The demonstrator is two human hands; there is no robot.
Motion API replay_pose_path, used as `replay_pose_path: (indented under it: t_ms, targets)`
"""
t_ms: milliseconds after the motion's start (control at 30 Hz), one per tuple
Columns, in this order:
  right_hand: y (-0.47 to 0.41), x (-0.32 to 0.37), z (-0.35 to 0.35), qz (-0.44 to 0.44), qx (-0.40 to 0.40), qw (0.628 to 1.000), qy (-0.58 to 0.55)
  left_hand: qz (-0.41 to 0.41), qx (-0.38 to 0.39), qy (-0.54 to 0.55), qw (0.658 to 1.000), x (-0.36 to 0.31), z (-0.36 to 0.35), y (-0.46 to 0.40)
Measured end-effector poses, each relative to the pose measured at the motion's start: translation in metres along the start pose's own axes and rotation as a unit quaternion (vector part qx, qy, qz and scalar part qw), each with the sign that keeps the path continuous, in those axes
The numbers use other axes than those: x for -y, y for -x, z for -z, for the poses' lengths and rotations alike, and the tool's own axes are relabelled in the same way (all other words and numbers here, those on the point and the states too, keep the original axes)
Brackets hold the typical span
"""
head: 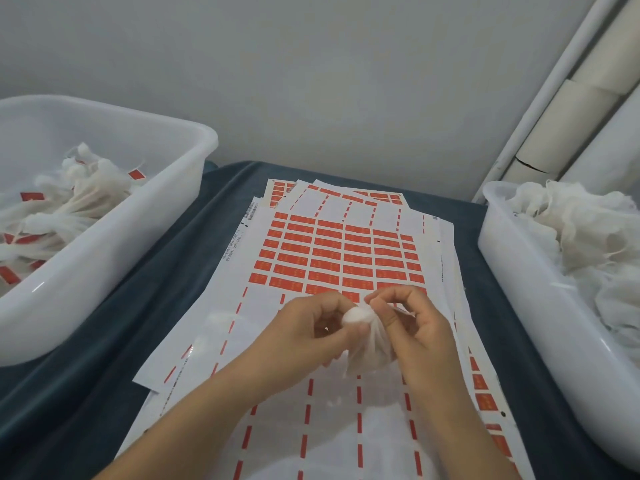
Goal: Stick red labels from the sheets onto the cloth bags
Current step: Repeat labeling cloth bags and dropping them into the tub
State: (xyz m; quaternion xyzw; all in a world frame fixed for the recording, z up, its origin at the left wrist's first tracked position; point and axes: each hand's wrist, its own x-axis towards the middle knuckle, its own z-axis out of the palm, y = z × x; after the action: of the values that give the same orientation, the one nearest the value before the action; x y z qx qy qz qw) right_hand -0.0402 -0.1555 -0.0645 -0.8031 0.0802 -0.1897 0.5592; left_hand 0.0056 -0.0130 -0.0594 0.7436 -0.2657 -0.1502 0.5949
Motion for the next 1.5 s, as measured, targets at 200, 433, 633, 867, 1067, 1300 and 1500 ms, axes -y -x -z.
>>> replay_pose_path:
  t_ms: [200, 433, 633, 867, 1067, 1300, 1500]
  targets:
    - [-0.003, 0.005, 0.003, -0.046, 0.033, 0.995, -0.081, -0.011, 0.012, 0.007, 1.0, -0.005, 0.001, 0.003]
    - [-0.002, 0.002, 0.006, -0.038, 0.051, 0.998, -0.031, -0.01, 0.007, -0.006, 1.0, -0.002, 0.001, 0.002]
    - [-0.001, 0.001, 0.007, -0.08, 0.098, 0.992, -0.03, -0.005, -0.004, -0.027, 1.0, 0.001, -0.001, 0.001]
    - [0.001, 0.006, 0.01, -0.065, 0.159, 0.984, -0.046, 0.011, -0.016, -0.014, 1.0, 0.002, 0.004, -0.001]
    - [-0.001, 0.005, 0.013, -0.061, 0.129, 0.989, -0.028, 0.013, 0.041, 0.025, 0.999, 0.003, 0.006, -0.002]
    - [0.002, 0.004, 0.005, -0.122, 0.132, 0.983, -0.037, -0.055, 0.017, -0.055, 0.997, 0.0, 0.01, 0.0]
    - [0.004, 0.006, 0.009, -0.182, 0.156, 0.966, -0.093, -0.128, -0.009, -0.228, 0.965, 0.009, 0.004, 0.005]
